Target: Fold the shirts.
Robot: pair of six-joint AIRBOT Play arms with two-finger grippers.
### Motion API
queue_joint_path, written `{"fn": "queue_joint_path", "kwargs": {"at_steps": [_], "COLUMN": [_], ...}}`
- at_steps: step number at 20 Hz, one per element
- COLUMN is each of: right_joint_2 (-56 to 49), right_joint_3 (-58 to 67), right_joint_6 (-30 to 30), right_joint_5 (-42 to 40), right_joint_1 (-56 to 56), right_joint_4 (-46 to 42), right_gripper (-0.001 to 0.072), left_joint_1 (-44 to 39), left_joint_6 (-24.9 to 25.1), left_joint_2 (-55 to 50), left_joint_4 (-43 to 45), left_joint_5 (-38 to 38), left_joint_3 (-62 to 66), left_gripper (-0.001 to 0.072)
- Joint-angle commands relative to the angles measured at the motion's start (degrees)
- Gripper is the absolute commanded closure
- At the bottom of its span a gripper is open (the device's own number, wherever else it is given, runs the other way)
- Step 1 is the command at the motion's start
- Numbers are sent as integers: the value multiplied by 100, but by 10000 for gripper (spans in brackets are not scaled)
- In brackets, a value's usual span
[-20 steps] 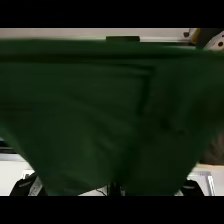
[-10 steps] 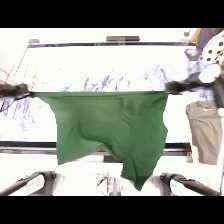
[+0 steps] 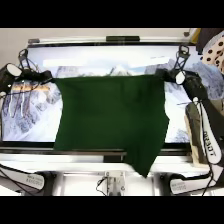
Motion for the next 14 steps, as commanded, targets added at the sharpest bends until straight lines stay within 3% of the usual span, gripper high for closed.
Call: {"fn": "queue_joint_path", "kwargs": {"at_steps": [1, 6, 8, 10, 14], "right_joint_2": [-101, -439, -463, -297, 61], "right_joint_3": [22, 20, 22, 22, 20], "right_joint_6": [389, 393, 348, 129, 107], "right_joint_5": [-791, -188, 293, 916, 2776], "right_joint_1": [-90, -39, -39, -103, -151], "right_joint_4": [31, 297, 243, 98, -575], "right_gripper": [641, 641, 640, 640, 640], "left_joint_1": [-39, -98, -85, -20, 52], "left_joint_6": [-17, 11, 509, 627, 623], "left_joint_2": [-586, -981, -960, -809, -686], "left_joint_4": [-1025, -1176, -1167, -870, -278], "left_joint_5": [785, 363, -101, -789, -2850], "left_joint_3": [459, 459, 459, 461, 455], "left_gripper": [674, 674, 675, 675, 675]}}
